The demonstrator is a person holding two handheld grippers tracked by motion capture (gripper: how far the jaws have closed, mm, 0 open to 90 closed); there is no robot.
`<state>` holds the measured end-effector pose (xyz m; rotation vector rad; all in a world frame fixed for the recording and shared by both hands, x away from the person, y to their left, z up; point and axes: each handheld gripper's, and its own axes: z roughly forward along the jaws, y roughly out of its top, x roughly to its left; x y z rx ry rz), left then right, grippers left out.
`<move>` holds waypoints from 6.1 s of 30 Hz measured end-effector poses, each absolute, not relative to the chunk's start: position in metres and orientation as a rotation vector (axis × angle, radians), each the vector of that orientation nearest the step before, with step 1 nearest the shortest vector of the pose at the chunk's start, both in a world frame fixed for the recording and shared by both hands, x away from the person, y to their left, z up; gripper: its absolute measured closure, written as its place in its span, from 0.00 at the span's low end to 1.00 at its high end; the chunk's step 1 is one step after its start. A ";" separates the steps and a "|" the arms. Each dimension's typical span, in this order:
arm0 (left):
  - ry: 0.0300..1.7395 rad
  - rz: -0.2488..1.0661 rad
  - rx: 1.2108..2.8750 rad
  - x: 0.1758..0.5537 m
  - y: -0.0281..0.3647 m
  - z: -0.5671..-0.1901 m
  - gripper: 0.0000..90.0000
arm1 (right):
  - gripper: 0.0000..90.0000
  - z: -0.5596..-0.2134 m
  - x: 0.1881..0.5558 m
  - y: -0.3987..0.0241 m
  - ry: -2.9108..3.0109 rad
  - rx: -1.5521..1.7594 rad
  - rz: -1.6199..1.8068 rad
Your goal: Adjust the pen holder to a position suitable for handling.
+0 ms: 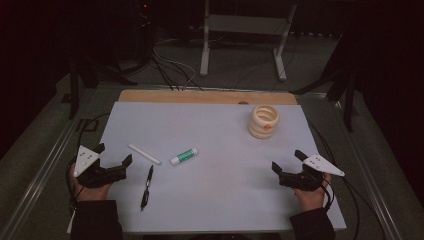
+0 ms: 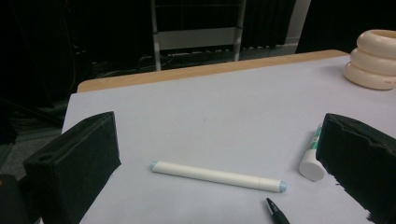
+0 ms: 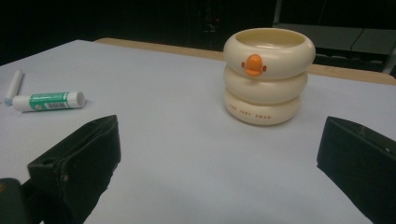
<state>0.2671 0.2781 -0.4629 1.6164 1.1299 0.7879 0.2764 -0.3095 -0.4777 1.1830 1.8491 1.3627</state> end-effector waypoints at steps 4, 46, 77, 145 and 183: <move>1.128 0.799 1.611 0.266 0.278 -0.462 0.00 | 0.00 -0.478 0.276 -0.310 1.835 1.193 1.367; 1.154 0.811 1.621 0.268 0.277 -0.468 0.00 | 0.00 -0.437 0.319 -0.290 1.873 1.360 1.300; 1.156 0.810 1.611 0.269 0.278 -0.469 0.00 | 0.00 -0.405 0.409 -0.271 1.868 1.389 1.145; 1.167 0.804 1.613 0.270 0.279 -0.472 0.00 | 0.88 -0.447 0.428 -0.263 2.000 1.612 0.967; 1.165 0.800 1.617 0.270 0.279 -0.473 0.00 | 0.88 -0.441 0.363 -0.134 2.572 1.015 0.921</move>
